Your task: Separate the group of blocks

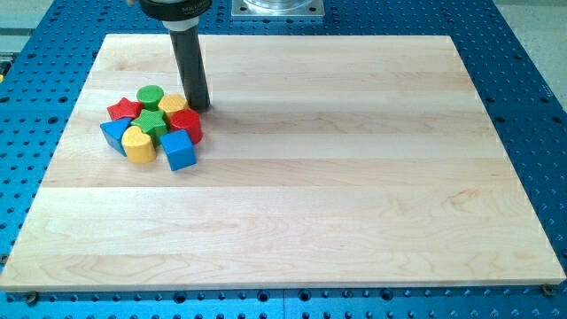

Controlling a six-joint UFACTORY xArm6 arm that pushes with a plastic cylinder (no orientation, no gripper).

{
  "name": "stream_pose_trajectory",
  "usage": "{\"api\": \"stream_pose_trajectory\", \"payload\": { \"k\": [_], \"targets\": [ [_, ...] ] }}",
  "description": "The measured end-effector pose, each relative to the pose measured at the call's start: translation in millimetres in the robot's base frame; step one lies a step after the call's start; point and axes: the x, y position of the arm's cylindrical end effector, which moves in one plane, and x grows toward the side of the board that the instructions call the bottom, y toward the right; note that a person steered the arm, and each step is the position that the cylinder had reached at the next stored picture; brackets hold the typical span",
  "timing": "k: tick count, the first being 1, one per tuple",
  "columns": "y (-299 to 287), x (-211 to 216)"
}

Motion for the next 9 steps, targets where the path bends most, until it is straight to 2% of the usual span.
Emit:
{"api": "stream_pose_trajectory", "payload": {
  "k": [1,3,4,5,6,8,9],
  "targets": [
    [0,0],
    [-8,-53],
    [-53,-53],
    [-113,-17],
    [-141,20],
    [-122,71],
    [-85,84]
  ]
}}
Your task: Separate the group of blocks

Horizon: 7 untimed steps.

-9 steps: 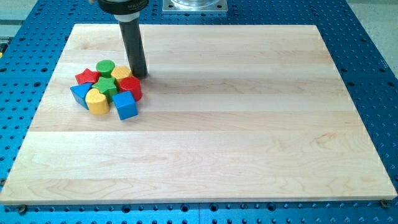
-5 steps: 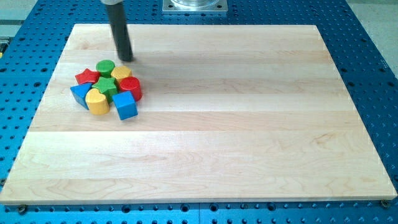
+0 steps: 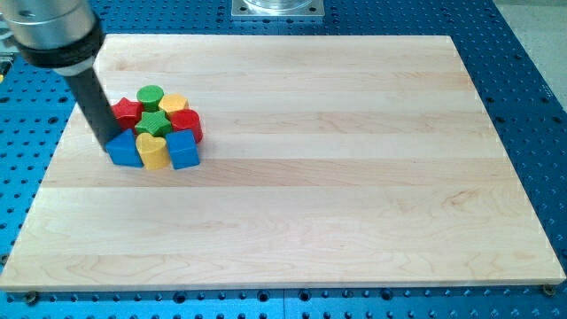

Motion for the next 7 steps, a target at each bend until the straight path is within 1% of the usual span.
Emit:
{"api": "stream_pose_trajectory", "payload": {
  "k": [1,2,4,6,7],
  "targets": [
    [43,2],
    [74,2],
    [83,2],
    [91,-30],
    [92,-32]
  ]
}}
